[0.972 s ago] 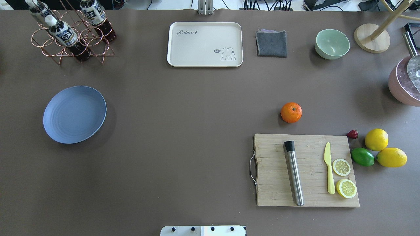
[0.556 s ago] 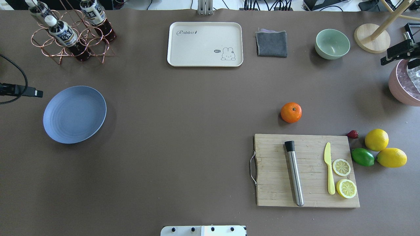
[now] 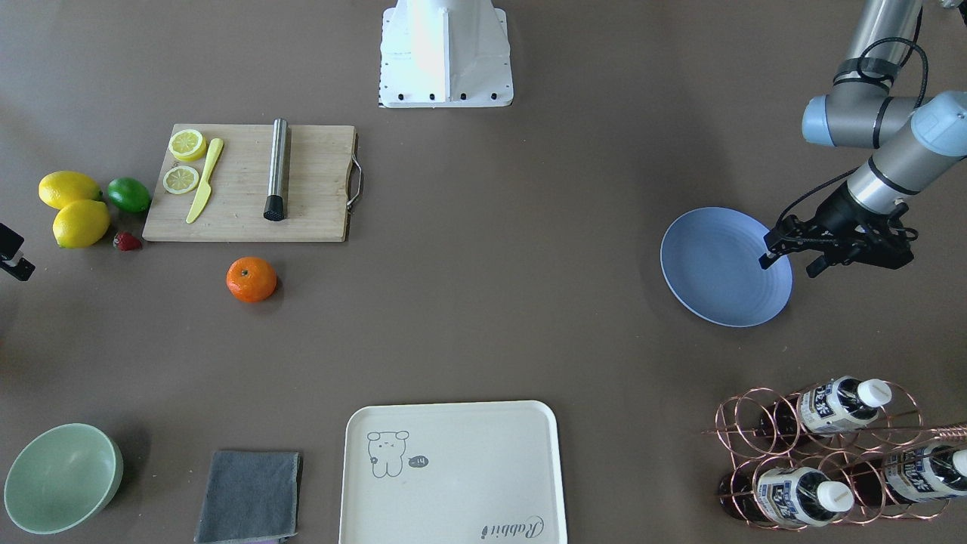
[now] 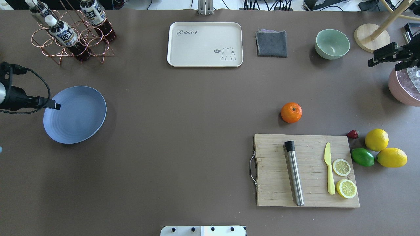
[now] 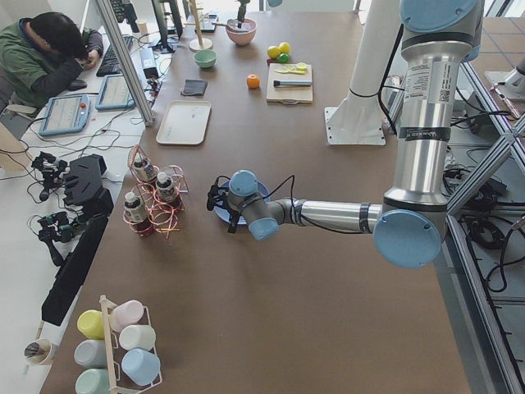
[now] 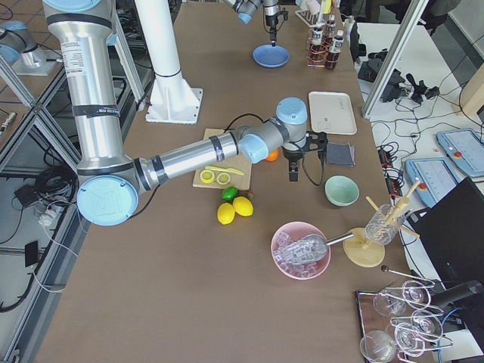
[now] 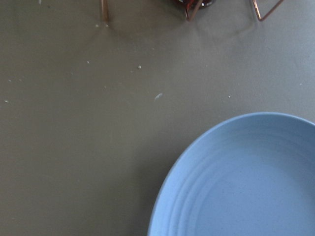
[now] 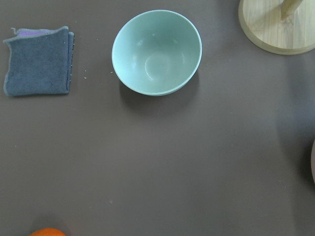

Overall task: Pick orange to plate
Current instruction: 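Reach the left gripper to the blue plate rim while the right arm advances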

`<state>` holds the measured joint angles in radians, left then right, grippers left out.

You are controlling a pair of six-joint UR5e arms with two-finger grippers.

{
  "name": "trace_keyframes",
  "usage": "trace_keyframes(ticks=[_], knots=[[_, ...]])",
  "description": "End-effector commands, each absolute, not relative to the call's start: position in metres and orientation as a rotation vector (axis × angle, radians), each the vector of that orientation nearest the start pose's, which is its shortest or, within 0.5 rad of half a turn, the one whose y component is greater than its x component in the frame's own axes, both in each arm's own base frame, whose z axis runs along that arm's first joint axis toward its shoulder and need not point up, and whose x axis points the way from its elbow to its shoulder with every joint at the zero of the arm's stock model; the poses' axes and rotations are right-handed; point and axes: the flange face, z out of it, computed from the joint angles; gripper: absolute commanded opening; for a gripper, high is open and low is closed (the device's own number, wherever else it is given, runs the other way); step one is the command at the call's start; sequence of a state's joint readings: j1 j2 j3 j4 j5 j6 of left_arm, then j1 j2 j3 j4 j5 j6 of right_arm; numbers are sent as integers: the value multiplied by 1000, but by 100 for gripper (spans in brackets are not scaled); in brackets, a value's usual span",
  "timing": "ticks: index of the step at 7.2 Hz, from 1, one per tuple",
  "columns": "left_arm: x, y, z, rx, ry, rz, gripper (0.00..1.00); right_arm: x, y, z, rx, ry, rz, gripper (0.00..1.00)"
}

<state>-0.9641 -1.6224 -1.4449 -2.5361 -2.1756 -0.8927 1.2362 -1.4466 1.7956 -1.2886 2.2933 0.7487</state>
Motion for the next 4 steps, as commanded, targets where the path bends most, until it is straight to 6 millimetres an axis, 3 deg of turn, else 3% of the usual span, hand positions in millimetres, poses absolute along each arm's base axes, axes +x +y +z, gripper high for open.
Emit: trace_keyframes(ticks=[1,3,4], knots=[[257,-485,593,226,999,20,98,-122,-543,440,161,-916,170,100],[257,-485,596,225,994,25,98,-129,-542,440,165,-906,162,100],[257,-485,596,222,994,16,74,-129,-543,439,167,-907,162,100]])
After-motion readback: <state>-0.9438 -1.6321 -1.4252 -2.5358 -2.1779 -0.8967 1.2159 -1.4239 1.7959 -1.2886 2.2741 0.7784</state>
